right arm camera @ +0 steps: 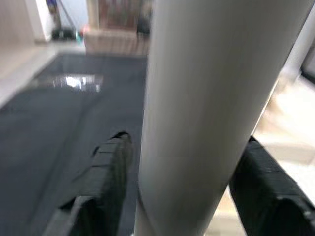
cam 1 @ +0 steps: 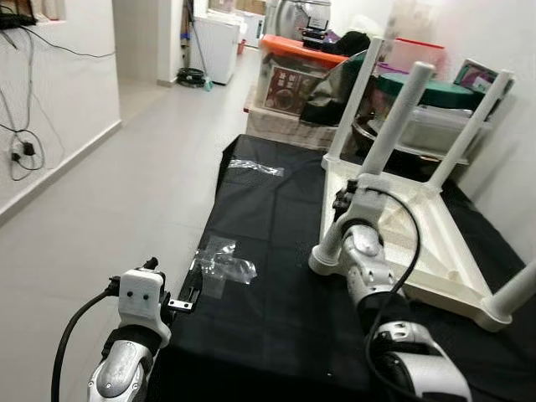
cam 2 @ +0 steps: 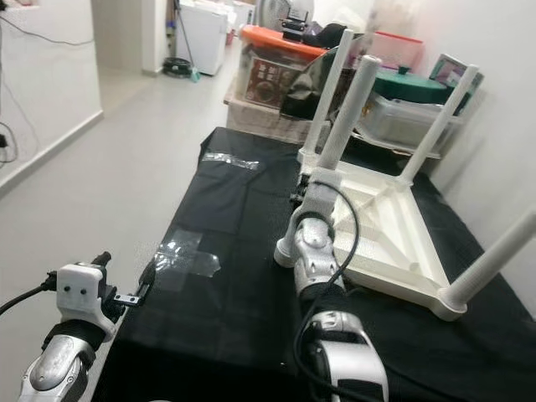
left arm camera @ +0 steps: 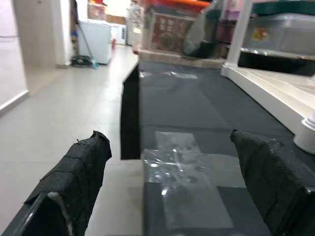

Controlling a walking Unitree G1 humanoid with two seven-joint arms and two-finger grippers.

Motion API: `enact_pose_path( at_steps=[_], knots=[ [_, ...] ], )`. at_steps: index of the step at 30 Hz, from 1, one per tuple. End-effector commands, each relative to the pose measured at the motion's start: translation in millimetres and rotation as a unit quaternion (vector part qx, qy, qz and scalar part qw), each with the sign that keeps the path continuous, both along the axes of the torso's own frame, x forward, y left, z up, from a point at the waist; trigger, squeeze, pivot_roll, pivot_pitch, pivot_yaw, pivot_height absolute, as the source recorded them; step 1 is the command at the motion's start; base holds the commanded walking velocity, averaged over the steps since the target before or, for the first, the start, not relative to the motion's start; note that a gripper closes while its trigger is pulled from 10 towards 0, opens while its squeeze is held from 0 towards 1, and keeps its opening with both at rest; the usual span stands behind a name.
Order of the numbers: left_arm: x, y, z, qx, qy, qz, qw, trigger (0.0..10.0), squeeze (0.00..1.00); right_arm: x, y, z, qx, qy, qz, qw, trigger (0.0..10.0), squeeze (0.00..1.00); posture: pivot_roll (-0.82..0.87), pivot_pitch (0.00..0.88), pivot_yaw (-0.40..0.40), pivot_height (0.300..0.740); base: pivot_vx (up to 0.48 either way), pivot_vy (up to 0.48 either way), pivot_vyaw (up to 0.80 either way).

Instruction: Building children table

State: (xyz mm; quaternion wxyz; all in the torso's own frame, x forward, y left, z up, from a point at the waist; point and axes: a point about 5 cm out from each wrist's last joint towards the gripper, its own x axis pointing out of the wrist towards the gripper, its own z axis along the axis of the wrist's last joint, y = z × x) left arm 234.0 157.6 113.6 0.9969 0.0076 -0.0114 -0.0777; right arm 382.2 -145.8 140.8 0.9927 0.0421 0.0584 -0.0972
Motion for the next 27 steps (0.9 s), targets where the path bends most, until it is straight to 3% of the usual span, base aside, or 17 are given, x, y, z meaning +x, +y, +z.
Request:
enact_pose_path(
  at_steps=[1,2,3,6,8,12,14,15,16,17,18,19,21,22,23,24,27],
  knots=[
    [1.7,-4.1,-2,-0.003,0.002,-0.005,1.000,10.0,0.00,1.7,-2.5,4,0.001,0.000,-0.007,1.000,10.0,1.00,0.12,0.000,-0.204,0.740,0.000,0.000,0.00],
    [1.8,-4.1,-2,-0.003,0.002,-0.005,1.000,10.0,0.00,1.2,-1.9,4,-0.001,0.002,-0.015,1.000,10.0,1.00,0.12,0.000,-0.204,0.740,0.000,0.000,0.00],
    [2.3,-3.3,-1,-0.002,0.000,-0.004,1.000,10.0,0.00,13.0,1.0,21,0.022,-0.009,0.037,0.999,10.0,0.00,0.13,0.000,-0.208,0.740,0.000,0.000,0.00],
    [3.6,-2.2,0,0.000,-0.002,-0.002,1.000,10.0,0.00,28.0,7.8,58,0.048,-0.058,0.153,0.985,10.0,0.00,0.13,0.000,-0.213,0.740,0.000,0.000,0.00],
    [4.7,-1.9,0,0.001,-0.004,-0.002,1.000,10.0,0.00,27.7,19.6,78,0.053,-0.110,0.289,0.950,10.0,0.00,0.13,0.000,-0.213,0.740,0.000,0.000,0.00],
    [5.5,-1.8,0,0.001,-0.005,-0.002,1.000,10.0,0.00,21.0,28.3,78,0.053,-0.130,0.385,0.912,10.0,0.00,0.14,0.000,-0.210,0.740,0.000,0.000,0.00],
    [5.5,-1.8,0,0.001,-0.005,-0.002,1.000,10.0,0.00,21.0,28.3,78,0.053,-0.130,0.385,0.912,10.0,0.00,0.14,0.000,-0.210,0.740,0.000,0.000,0.00],
    [6.0,-2.1,0,0.002,-0.005,-0.003,1.000,10.0,0.00,12.7,37.9,68,0.034,-0.121,0.465,0.877,9.2,0.00,0.14,0.000,-0.211,0.740,0.000,0.000,0.00],
    [6.4,-2.3,0,0.004,-0.006,-0.004,1.000,10.0,0.00,3.8,49.4,55,0.016,-0.106,0.534,0.839,3.1,0.00,0.14,0.000,-0.211,0.740,0.000,0.000,0.00],
    [6.4,-2.3,0,0.004,-0.006,-0.004,1.000,10.0,0.00,3.8,49.4,55,0.016,-0.106,0.534,0.839,3.1,0.00,0.14,0.000,-0.211,0.740,0.000,0.000,0.00],
    [6.6,-2.5,0,0.004,-0.007,-0.005,1.000,10.0,0.00,-2.5,56.6,46,0.005,-0.094,0.576,0.812,3.1,0.00,0.14,0.000,-0.211,0.740,0.000,0.000,0.00],
    [6.5,-2.3,1,0.005,-0.007,-0.004,1.000,10.0,0.00,-3.1,64.2,40,-0.003,-0.082,0.574,0.815,0.0,0.00,0.15,0.000,-0.215,0.740,0.000,0.000,0.00],
    [6.4,-2.1,1,0.006,-0.007,-0.004,1.000,10.0,0.00,-2.0,67.8,38,-0.004,-0.078,0.566,0.821,0.0,0.00,0.15,0.000,-0.215,0.740,0.000,0.000,0.00],
    [6.0,-1.7,1,0.006,-0.008,-0.003,1.000,10.0,0.00,1.6,69.4,38,-0.010,-0.084,0.527,0.846,0.0,0.00,0.16,0.000,-0.217,0.740,0.000,0.000,0.00],
    [6.0,-1.7,1,0.006,-0.008,-0.003,1.000,10.0,0.00,1.6,69.4,38,-0.010,-0.084,0.527,0.846,0.0,0.00,0.16,0.000,-0.217,0.740,0.000,0.000,0.00],
    [3.7,-0.8,1,0.007,-0.008,-0.002,1.000,10.0,0.00,2.2,66.7,35,0.000,-0.107,0.476,0.873,0.0,0.00,0.14,0.000,-0.205,0.740,0.000,0.000,0.00],
    [2.6,-0.7,1,0.006,-0.007,-0.003,1.000,10.0,0.00,0.2,62.3,35,0.002,-0.127,0.456,0.881,0.0,0.00,0.14,0.000,-0.205,0.740,0.000,0.000,0.00]
  ],
)
